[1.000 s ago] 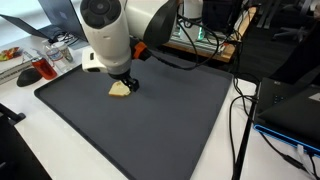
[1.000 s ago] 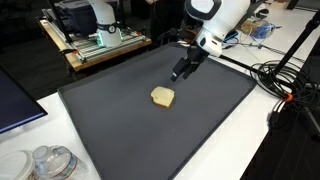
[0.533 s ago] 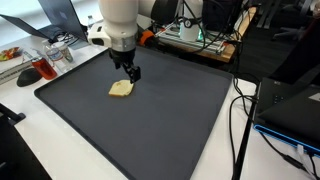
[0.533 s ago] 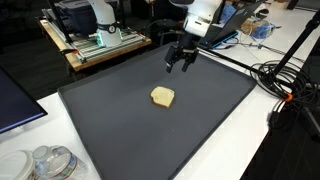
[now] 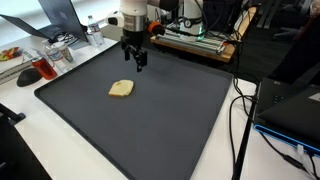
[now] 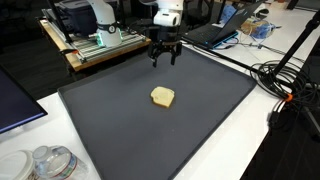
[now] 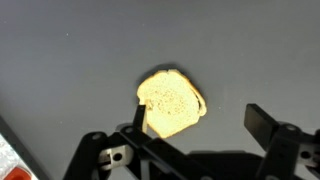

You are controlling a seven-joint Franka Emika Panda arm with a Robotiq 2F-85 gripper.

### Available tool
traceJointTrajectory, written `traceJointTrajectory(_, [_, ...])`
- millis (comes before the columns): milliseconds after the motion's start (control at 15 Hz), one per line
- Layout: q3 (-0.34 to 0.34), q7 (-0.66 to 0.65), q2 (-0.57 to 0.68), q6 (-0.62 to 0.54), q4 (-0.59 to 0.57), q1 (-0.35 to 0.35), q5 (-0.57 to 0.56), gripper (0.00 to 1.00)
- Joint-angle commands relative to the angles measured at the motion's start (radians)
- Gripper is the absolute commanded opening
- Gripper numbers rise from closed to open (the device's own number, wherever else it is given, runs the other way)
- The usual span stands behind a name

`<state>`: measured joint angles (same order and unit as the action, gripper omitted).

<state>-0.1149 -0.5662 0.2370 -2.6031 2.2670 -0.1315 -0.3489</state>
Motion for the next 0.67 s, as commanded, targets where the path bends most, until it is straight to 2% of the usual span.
traceJointTrajectory(0, [0.007,0.045,-0.151,-0.174,0.224,0.051,0.065,1.0])
traceJointTrajectory(133, [0.021,0.122,-0.19,-0.292,0.307,0.093,0.158,1.0])
traceJointTrajectory(267, [0.062,0.24,-0.216,-0.392,0.378,0.139,0.337,1.0])
traceJointTrajectory(400, [0.219,0.319,-0.24,-0.443,0.422,0.257,0.5,1.0])
traceJointTrajectory(600, [0.371,0.43,-0.219,-0.396,0.336,0.339,0.745,1.0])
